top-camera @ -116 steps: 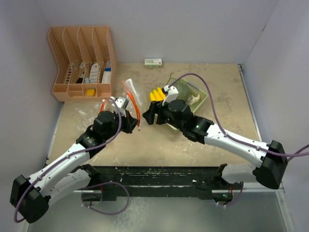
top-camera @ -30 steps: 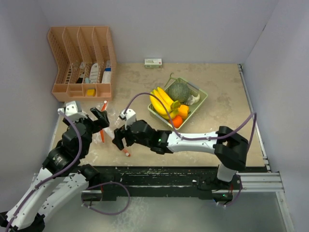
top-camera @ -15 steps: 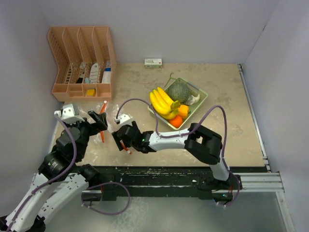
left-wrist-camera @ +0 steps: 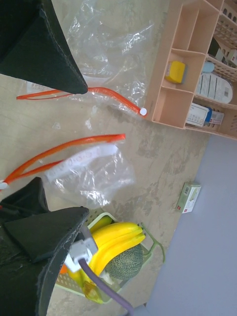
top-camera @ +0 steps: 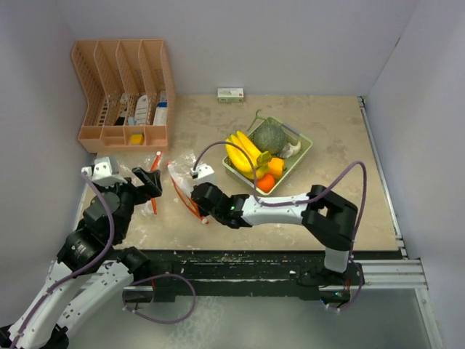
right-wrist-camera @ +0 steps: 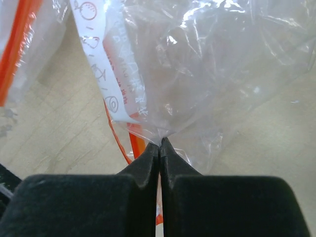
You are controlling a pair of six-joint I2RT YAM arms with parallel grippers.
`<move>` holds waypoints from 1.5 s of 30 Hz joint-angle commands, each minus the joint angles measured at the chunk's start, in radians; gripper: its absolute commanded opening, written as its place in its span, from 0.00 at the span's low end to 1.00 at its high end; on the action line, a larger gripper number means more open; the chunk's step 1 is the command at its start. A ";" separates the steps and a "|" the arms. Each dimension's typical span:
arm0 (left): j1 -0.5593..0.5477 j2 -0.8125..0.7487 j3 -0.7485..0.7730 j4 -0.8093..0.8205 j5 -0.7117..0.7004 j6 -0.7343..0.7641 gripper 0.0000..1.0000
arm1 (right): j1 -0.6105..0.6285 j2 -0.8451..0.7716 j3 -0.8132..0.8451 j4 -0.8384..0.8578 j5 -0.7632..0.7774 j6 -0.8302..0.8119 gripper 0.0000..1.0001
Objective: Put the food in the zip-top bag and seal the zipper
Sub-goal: Pick up the zipper food storage bag at the center of the board, then open the zipper of the food storage bag.
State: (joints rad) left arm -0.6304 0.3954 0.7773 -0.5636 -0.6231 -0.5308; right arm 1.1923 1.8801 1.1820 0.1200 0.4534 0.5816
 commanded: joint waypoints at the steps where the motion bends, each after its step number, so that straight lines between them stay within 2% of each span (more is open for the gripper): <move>1: 0.002 0.010 -0.009 0.033 0.042 0.026 0.99 | -0.056 -0.141 -0.073 0.097 -0.049 0.076 0.00; 6: 0.001 -0.010 -0.075 0.156 0.181 0.068 0.99 | -0.132 -0.320 -0.216 0.256 -0.244 0.124 0.00; 11: 0.002 -0.031 -0.129 0.274 0.302 0.057 1.00 | -0.138 -0.474 -0.268 0.306 -0.300 0.108 0.00; 18: 0.002 -0.036 -0.196 0.442 0.428 0.004 0.92 | -0.137 -0.566 -0.287 0.341 -0.397 0.065 0.00; 26: 0.003 0.017 -0.201 0.527 0.468 -0.079 0.88 | -0.137 -0.593 -0.316 0.380 -0.452 0.057 0.00; 28: 0.002 0.019 -0.212 0.550 0.471 -0.090 0.81 | -0.137 -0.602 -0.323 0.387 -0.463 0.056 0.00; 30: 0.002 0.025 -0.217 0.562 0.471 -0.097 0.68 | -0.137 -0.615 -0.333 0.397 -0.470 0.055 0.00; 32: 0.002 0.034 -0.220 0.557 0.468 -0.104 0.63 | -0.138 -0.631 -0.337 0.399 -0.471 0.053 0.00; 37: 0.001 0.051 -0.225 0.547 0.469 -0.122 0.61 | -0.138 -0.654 -0.344 0.397 -0.470 0.044 0.00; 42: 0.002 0.074 -0.227 0.557 0.463 -0.134 0.65 | -0.138 -0.659 -0.342 0.397 -0.475 0.018 0.00; 45: 0.002 0.085 -0.232 0.574 0.461 -0.135 0.64 | -0.137 -0.658 -0.340 0.412 -0.473 0.011 0.00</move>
State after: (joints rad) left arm -0.6304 0.4667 0.5564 -0.0647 -0.1669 -0.6456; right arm 1.0531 1.2438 0.8417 0.4622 -0.0013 0.6277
